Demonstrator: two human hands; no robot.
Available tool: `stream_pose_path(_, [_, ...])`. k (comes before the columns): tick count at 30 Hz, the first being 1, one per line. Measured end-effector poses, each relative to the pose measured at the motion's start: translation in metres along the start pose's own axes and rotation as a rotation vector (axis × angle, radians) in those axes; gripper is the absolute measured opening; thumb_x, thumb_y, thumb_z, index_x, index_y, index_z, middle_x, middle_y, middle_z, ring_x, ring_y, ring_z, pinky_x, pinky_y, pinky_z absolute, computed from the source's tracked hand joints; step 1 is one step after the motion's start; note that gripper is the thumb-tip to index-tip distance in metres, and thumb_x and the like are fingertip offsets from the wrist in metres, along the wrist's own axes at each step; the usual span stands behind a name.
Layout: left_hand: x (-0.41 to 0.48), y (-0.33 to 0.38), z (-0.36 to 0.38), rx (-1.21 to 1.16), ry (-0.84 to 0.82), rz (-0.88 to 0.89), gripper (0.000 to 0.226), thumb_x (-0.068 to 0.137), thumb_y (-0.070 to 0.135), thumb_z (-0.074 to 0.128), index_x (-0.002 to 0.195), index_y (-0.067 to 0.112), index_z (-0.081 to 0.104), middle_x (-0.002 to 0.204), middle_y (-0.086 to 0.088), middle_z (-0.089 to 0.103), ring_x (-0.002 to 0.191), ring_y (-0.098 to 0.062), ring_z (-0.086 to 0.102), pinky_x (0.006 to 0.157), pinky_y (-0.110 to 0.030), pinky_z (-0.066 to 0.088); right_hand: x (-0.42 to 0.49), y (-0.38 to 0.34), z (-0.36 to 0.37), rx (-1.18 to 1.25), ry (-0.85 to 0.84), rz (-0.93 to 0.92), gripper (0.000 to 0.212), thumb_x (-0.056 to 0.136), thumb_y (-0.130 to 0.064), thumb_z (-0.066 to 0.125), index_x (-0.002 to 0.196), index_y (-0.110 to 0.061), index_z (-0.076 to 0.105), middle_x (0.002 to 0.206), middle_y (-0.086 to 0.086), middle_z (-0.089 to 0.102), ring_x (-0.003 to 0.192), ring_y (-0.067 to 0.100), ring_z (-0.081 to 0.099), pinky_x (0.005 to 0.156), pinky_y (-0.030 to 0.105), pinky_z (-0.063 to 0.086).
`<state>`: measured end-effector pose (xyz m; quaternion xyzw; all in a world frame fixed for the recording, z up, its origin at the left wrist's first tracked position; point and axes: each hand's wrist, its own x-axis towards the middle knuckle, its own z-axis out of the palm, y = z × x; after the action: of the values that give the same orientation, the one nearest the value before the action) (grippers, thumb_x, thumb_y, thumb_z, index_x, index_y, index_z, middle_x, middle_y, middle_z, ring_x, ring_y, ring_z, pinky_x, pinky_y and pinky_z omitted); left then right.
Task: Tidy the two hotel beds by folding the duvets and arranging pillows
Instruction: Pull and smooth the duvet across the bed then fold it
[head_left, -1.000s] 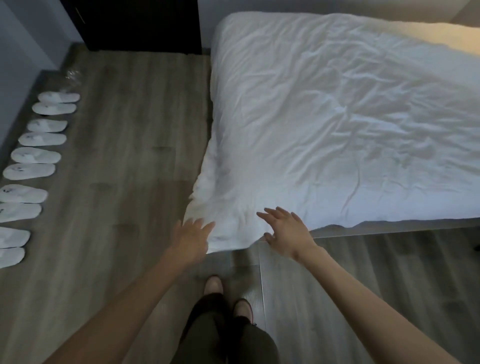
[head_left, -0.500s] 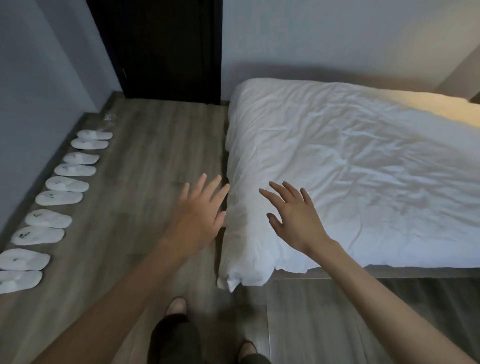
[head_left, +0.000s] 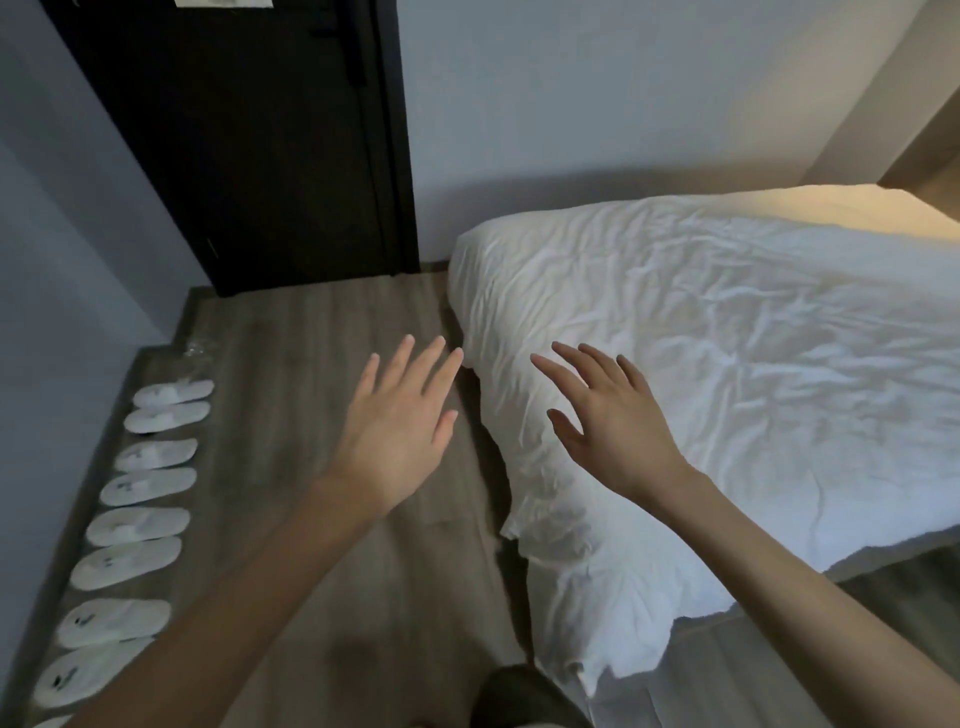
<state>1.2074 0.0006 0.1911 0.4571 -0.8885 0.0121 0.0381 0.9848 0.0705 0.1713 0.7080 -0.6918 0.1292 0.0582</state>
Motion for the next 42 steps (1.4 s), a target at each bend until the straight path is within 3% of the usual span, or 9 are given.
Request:
stream_pose_path(11, [0.165, -0.147, -0.002, -0.042, 0.048, 0.069, 0.061, 0.103, 0.041, 0.028, 0.153, 0.027, -0.005, 0.162, 0.004, -0.001, 0.149, -0.017, -0.004, 0.121, -0.04, 0.003, 0.189, -0.012, 0.048, 0.07, 0.132, 0.175, 0.053, 0.092, -0.03, 0.058, 0.143, -0.025, 0.043, 0.145, 0.001, 0.048, 0.131, 0.025, 0.045, 0.107, 0.045, 0.037])
stream_pose_path(19, [0.359, -0.248, -0.003, 0.014, 0.123, 0.125, 0.06, 0.099, 0.036, 0.043, 0.152, 0.022, 0.02, 0.158, -0.001, 0.024, 0.147, -0.022, 0.019, 0.117, -0.044, 0.017, 0.4, 0.035, 0.086, 0.092, 0.152, 0.279, 0.052, 0.093, -0.03, 0.057, 0.143, -0.026, 0.044, 0.146, 0.001, 0.046, 0.133, 0.025, 0.043, 0.107, 0.044, 0.033])
stream_pose_path(26, [0.529, -0.314, -0.007, 0.029, 0.14, 0.19, 0.061, 0.101, 0.038, 0.035, 0.154, 0.023, 0.011, 0.161, 0.0, 0.014, 0.148, -0.021, 0.012, 0.119, -0.042, 0.015, 0.56, 0.069, 0.108, 0.044, 0.159, 0.314, 0.053, 0.092, -0.029, 0.058, 0.143, -0.025, 0.044, 0.145, 0.002, 0.046, 0.132, 0.025, 0.043, 0.105, 0.043, 0.035])
stream_pose_path(36, [0.805, -0.39, 0.031, 0.038, 0.113, 0.448, 0.062, 0.102, 0.04, 0.03, 0.155, 0.022, 0.003, 0.162, -0.001, 0.007, 0.149, -0.023, 0.005, 0.12, -0.045, 0.013, 0.764, 0.139, 0.181, -0.103, 0.113, 0.516, 0.056, 0.092, -0.033, 0.058, 0.145, -0.027, 0.039, 0.149, 0.003, 0.041, 0.135, 0.028, 0.04, 0.108, 0.047, 0.034])
stream_pose_path(42, [0.966, -0.395, 0.04, 0.034, 0.074, 0.658, 0.063, 0.101, 0.039, 0.035, 0.155, 0.02, 0.008, 0.162, -0.004, 0.013, 0.149, -0.025, 0.011, 0.119, -0.047, 0.017, 0.864, 0.185, 0.202, -0.103, 0.115, 0.694, 0.056, 0.09, -0.031, 0.061, 0.143, -0.027, 0.043, 0.147, 0.002, 0.044, 0.133, 0.027, 0.043, 0.107, 0.047, 0.036])
